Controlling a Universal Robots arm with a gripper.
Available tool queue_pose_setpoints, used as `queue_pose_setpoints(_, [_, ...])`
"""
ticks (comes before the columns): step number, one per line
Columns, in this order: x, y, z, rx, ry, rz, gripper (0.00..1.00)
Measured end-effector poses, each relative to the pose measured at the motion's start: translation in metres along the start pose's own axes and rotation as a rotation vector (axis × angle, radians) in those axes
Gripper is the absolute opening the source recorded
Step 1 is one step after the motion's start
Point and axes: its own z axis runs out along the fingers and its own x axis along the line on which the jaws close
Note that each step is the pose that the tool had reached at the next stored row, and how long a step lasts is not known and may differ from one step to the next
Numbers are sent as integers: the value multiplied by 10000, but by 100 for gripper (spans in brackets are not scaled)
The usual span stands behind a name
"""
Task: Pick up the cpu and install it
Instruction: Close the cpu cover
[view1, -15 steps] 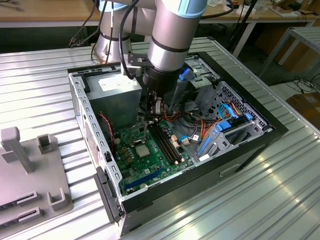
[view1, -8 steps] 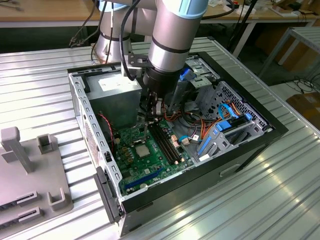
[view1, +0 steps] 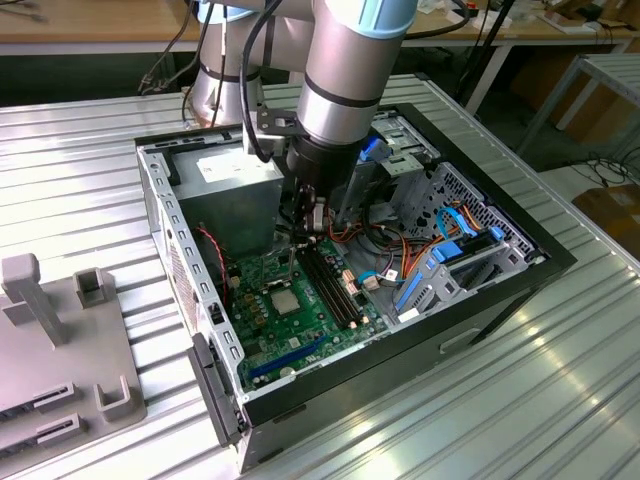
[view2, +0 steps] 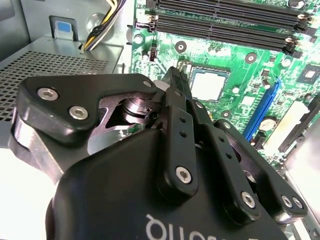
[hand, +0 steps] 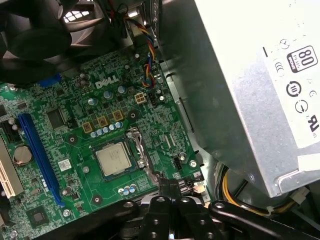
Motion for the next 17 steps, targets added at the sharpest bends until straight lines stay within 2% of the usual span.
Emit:
queue_pose_setpoints(12, [2,0,-19,1,-2,-167,11])
queue_pose_setpoints(17, [-18,-50,18,-10,-24,63,11])
